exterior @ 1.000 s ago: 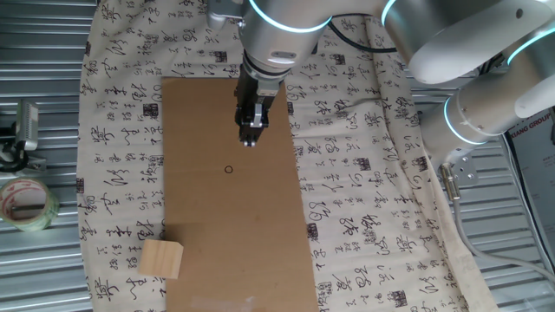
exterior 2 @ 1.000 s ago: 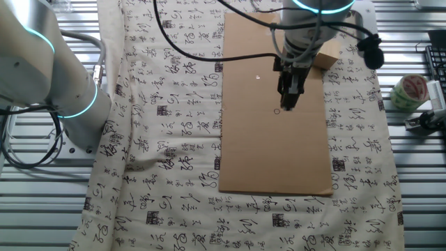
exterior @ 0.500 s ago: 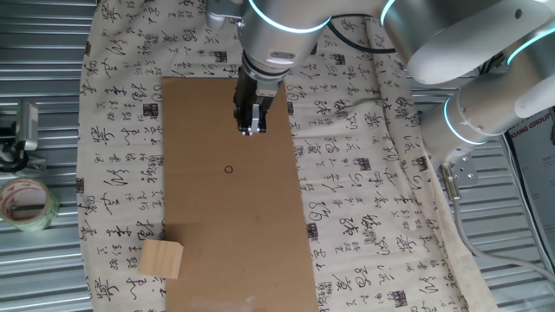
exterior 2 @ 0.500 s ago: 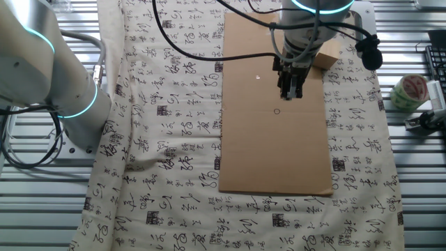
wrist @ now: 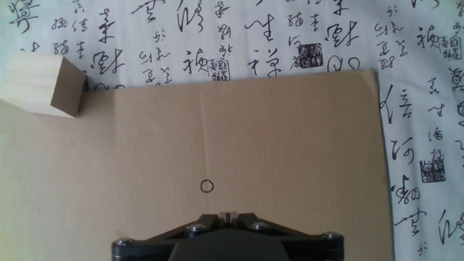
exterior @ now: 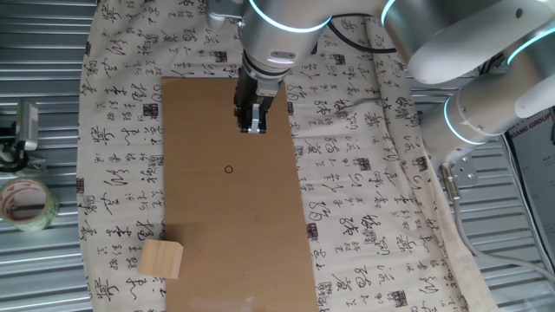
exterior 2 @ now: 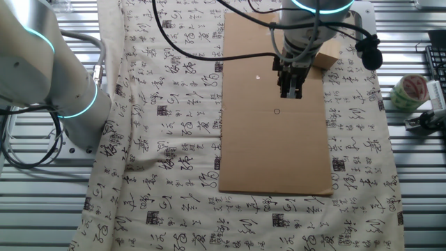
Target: Grab the block and place it at the designated location
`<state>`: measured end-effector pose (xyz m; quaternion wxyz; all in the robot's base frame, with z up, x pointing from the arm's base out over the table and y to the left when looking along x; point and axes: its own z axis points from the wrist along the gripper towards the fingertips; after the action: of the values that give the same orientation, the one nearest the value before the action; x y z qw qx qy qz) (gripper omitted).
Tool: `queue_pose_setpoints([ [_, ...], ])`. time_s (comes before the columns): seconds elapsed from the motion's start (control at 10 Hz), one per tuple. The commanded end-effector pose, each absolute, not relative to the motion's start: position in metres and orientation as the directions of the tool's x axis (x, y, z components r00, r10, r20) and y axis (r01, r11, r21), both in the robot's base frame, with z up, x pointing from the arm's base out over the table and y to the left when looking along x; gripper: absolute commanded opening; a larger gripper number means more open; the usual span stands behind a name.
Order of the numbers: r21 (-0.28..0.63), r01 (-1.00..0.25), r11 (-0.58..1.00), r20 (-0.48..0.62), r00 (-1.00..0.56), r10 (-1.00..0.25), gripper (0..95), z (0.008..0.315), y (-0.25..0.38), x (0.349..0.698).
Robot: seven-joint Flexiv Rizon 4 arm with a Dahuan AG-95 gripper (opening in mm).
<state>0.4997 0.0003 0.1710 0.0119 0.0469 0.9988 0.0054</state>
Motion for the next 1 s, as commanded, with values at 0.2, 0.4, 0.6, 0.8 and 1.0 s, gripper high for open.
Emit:
queue_pose_setpoints([
  [0.2,0.013,0.094,0.995,-0.023,-0.995,0.095,0.0,0.1709,0.0004,0.4997],
  [0.4,0.013,0.095,0.995,-0.024,-0.995,0.095,0.0,0.1709,0.0004,0.4997],
  [0.6,0.012,0.101,0.995,-0.045,-0.994,0.102,0.0,0.1710,0.0004,0.4997],
  [0.8,0.013,0.105,0.994,-0.057,-0.993,0.105,0.0,0.1711,0.0005,0.4996],
  [1.0,0.010,0.106,0.994,-0.058,-0.993,0.106,0.0,0.1710,0.0006,0.4997],
])
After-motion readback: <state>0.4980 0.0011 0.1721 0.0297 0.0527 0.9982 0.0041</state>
